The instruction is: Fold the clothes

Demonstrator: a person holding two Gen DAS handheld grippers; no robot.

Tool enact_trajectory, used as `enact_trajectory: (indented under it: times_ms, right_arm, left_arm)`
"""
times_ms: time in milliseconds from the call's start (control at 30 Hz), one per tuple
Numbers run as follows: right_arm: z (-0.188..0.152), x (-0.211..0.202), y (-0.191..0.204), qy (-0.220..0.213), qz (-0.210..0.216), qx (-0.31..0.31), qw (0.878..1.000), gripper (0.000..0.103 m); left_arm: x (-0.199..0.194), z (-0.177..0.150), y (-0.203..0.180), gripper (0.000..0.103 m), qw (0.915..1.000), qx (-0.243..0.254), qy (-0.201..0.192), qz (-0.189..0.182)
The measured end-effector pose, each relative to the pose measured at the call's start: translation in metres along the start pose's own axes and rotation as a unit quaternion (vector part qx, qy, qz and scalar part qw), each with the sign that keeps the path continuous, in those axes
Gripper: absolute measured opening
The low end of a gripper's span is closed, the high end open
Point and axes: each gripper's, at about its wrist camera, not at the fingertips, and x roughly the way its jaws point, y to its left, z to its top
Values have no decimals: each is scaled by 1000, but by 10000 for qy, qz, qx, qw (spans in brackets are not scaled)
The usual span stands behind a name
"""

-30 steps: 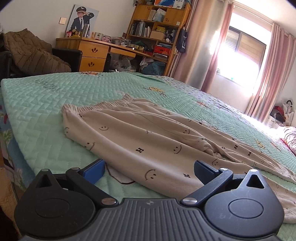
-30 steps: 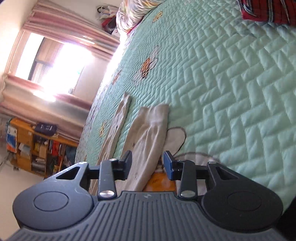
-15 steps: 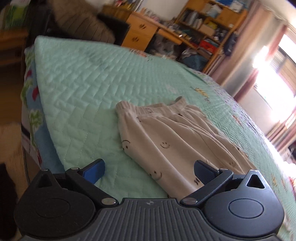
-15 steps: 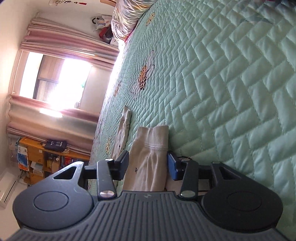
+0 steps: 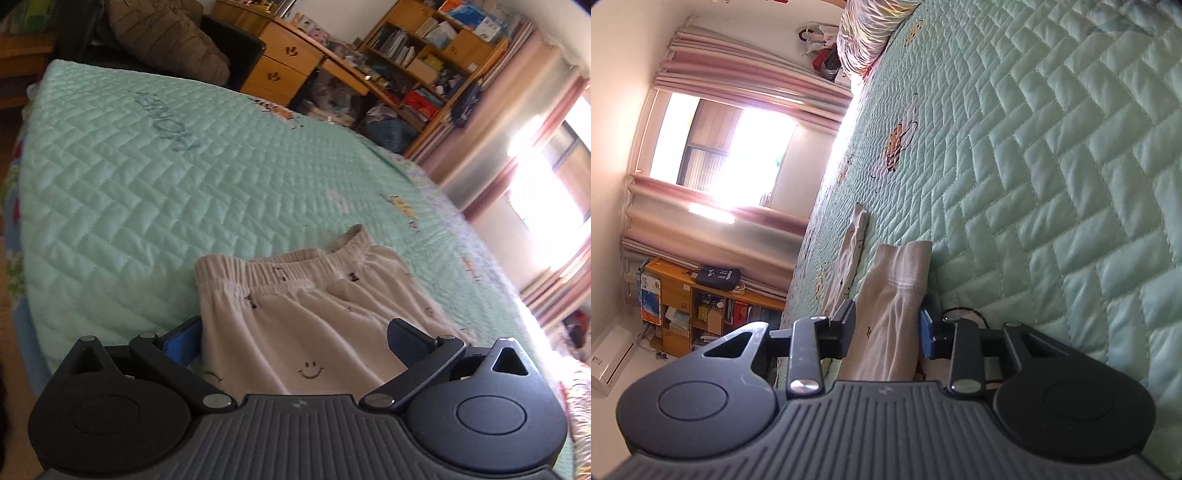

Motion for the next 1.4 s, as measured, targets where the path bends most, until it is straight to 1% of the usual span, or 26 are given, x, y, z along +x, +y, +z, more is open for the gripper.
enact_trajectory:
  times_ms: [67,133,167,200,233,267,300,333,400,433,533,600,667,700,733,767,800,900,1067,1167,1267,1400]
  right_arm:
    - [0,1,1,-1,-1,-8,10000,38]
    - [-1,2,1,0,1,-36,10000,38]
    - [-1,3,2,0,12,-41,10000,38]
    - [-1,3,2,0,22,-45,10000,38]
    - [-1,4,3,0,31,-57,10000,38]
    - [-1,5,4,-1,34,-91,10000,38]
    - [-3,5,7,-1,35,-137,9999,38]
    - [-4,6,9,6,33,-189,9998,37]
    - [-5,8,12,30,13,-275,9996,35]
    - [-5,9,12,31,0,-274,9996,33]
    - [-4,8,9,29,39,-159,9999,33]
    - [-4,7,8,26,51,-137,9999,32]
    - [-4,8,9,34,15,-208,9998,31]
    - [-5,8,10,42,-15,-245,9997,26]
    - [-5,8,11,46,-49,-277,9996,13]
    - [-5,8,11,59,-74,-311,9995,5]
    - [-5,8,12,69,-80,-347,9993,3]
    - [-6,7,17,70,-41,-480,9988,3]
    - [-2,1,20,-58,-17,-497,9987,3]
    - [7,-8,22,-159,169,-214,9995,3]
    - [13,-9,26,-165,214,106,9996,3]
    - [16,-6,43,-201,382,260,9987,3]
  left_arm:
    - [-2,1,11,102,9990,-300,-76,-337]
    - [-3,2,23,93,9958,-556,-65,-721]
    - [-2,4,29,78,9938,-649,-21,-904]
    - [-1,6,33,60,9917,-728,75,-1053]
    - [1,7,38,51,9895,-803,172,-1190]
    - [4,7,41,34,9883,-856,277,-1232]
    - [7,7,44,19,9869,-909,382,-1274]
    - [11,7,48,15,9856,-956,483,-1308]
    - [15,5,49,13,9850,-1001,600,-1269]
    - [16,4,50,13,9839,-1080,616,-1287]
    - [17,1,50,14,9809,-1213,583,-1407]
    - [15,-2,50,8,9834,-1109,503,-1346]
    - [10,-3,54,7,9848,-1109,448,-1256]
    - [9,-3,55,6,9848,-1120,429,-1258]
    - [8,-4,55,6,9847,-1127,414,-1259]
    - [7,-5,55,6,9849,-1100,431,-1261]
    - [6,-5,55,6,9856,-1060,448,-1239]
    - [2,-4,57,6,9862,-1064,475,-1180]
    - [-13,3,54,5,9855,-1020,381,-1299]
    - [-22,12,46,5,9836,-987,347,-1467]
    - [-28,21,36,5,9824,-943,294,-1584]
    - [-32,27,27,5,9824,-898,190,-1626]
